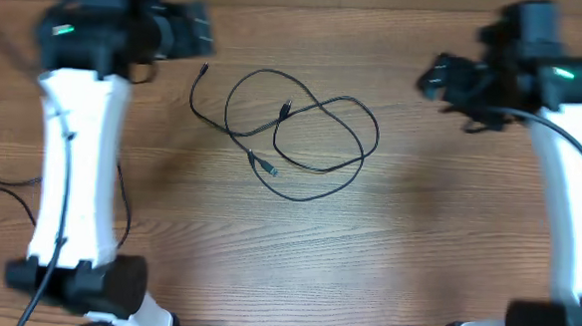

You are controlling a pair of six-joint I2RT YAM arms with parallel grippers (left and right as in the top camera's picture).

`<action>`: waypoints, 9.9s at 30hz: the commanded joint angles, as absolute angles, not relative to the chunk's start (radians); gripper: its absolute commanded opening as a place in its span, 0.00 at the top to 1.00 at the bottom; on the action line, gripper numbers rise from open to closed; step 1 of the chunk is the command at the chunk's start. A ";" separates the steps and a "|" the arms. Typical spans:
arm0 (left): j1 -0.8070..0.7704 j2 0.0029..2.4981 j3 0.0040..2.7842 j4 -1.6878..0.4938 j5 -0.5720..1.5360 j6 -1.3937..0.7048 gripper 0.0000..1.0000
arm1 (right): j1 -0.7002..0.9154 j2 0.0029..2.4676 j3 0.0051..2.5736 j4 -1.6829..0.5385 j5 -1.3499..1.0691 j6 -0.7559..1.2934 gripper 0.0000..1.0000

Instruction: Untangle cables

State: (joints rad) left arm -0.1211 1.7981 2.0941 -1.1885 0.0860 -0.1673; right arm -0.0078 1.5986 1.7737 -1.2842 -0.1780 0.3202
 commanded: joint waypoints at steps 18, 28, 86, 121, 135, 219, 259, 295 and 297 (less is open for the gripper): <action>-0.307 2.312 2.081 -0.999 0.204 0.483 0.02 | -0.106 1.554 1.777 -1.402 -0.150 0.284 0.03; -0.303 2.336 1.991 -1.117 0.207 0.555 0.16 | -0.106 1.554 1.777 -1.401 -0.150 0.284 0.03; -0.274 1.772 2.767 -0.890 0.088 0.182 0.96 | -0.106 1.562 1.755 -1.405 -0.159 0.284 0.00; 0.562 2.098 2.762 -1.351 0.125 -0.052 0.96 | -0.106 1.562 1.662 -1.362 -0.247 0.280 0.00; 0.564 2.310 2.762 -1.428 0.079 -0.083 0.00 | -0.106 1.562 1.662 -1.375 -0.256 0.281 0.00; -0.289 2.659 2.466 -1.222 0.104 -0.187 0.96 | -0.106 1.562 1.662 -1.356 -0.256 0.257 0.00; -0.445 2.487 2.114 -1.327 0.105 -0.229 0.96 | -0.106 1.562 1.662 -1.356 -0.256 0.257 0.00; -0.438 2.432 2.111 -1.308 -0.117 -0.437 0.00 | -0.106 1.562 1.662 -1.348 -0.256 0.257 0.00; -0.437 2.430 2.111 -1.313 -0.115 -0.473 0.01 | -0.106 1.562 1.662 -1.348 -0.256 0.257 0.00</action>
